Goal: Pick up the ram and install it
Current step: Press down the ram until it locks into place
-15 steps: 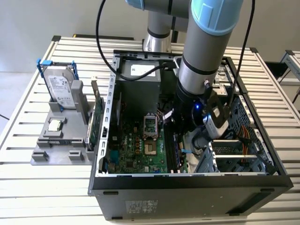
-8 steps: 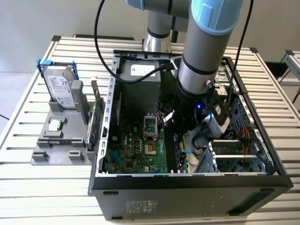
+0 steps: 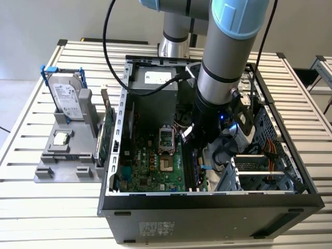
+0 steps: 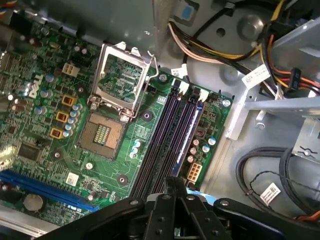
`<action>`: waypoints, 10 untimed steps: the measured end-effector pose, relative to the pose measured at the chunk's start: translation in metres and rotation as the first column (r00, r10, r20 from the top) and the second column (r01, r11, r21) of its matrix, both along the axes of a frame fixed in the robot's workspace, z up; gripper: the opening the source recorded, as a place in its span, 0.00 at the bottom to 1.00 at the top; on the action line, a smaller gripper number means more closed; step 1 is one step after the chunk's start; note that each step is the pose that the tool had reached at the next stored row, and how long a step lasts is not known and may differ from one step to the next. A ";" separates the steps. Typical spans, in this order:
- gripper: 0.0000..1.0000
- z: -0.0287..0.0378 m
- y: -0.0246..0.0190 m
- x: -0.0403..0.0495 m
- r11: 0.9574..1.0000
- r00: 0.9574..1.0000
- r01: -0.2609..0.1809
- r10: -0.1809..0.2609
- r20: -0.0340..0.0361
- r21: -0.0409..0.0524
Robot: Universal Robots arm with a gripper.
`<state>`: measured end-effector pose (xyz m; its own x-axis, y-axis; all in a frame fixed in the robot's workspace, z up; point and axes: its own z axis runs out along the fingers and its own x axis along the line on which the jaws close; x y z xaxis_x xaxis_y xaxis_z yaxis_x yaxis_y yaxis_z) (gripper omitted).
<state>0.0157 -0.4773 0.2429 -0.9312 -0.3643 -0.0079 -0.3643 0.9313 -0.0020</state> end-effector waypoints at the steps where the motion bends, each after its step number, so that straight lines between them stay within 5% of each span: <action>1: 0.00 0.0000 0.0000 0.0000 1.000 1.000 -0.014 0.014 0.000 0.000; 10: 0.00 0.0000 0.0000 0.0000 0.994 0.994 -0.112 0.112 -0.002 0.000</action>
